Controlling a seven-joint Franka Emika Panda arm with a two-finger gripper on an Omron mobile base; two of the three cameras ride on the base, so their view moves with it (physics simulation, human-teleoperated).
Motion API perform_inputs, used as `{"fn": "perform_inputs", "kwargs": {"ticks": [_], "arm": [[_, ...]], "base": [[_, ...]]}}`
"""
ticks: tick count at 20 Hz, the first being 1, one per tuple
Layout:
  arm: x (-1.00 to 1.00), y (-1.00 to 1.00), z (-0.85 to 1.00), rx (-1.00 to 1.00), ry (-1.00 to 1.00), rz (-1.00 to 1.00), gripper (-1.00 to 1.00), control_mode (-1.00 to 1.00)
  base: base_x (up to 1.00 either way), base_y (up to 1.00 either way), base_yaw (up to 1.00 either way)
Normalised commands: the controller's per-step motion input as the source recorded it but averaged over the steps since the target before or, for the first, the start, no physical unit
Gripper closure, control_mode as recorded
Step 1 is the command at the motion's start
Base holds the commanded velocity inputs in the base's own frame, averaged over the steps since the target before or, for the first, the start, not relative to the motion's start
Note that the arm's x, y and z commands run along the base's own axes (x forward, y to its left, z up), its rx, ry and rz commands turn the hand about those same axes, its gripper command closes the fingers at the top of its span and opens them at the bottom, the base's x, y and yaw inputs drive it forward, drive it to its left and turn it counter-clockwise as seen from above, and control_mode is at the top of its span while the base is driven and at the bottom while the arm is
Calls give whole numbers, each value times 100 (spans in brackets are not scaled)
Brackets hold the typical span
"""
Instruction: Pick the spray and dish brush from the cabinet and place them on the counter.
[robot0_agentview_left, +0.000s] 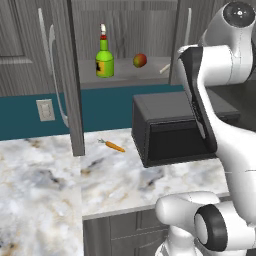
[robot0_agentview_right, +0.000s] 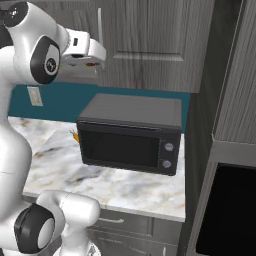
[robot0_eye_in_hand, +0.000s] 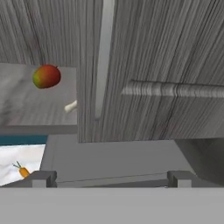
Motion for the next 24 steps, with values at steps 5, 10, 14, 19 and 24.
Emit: {"fn": "perform_inputs", "kwargs": {"ticks": [5, 10, 14, 19, 24], "arm": [[43, 0, 0, 0, 0, 2, -100, -100], [49, 0, 0, 0, 0, 3, -100, -100], [51, -3, 0, 0, 0, 3, -100, -100], [52, -6, 0, 0, 0, 3, -100, -100], [45, -11, -3, 0, 0, 1, -100, -100]], "base": [[0, 0, 0], [0, 0, 0], [0, 0, 0], [0, 0, 0], [0, 0, 0]]}}
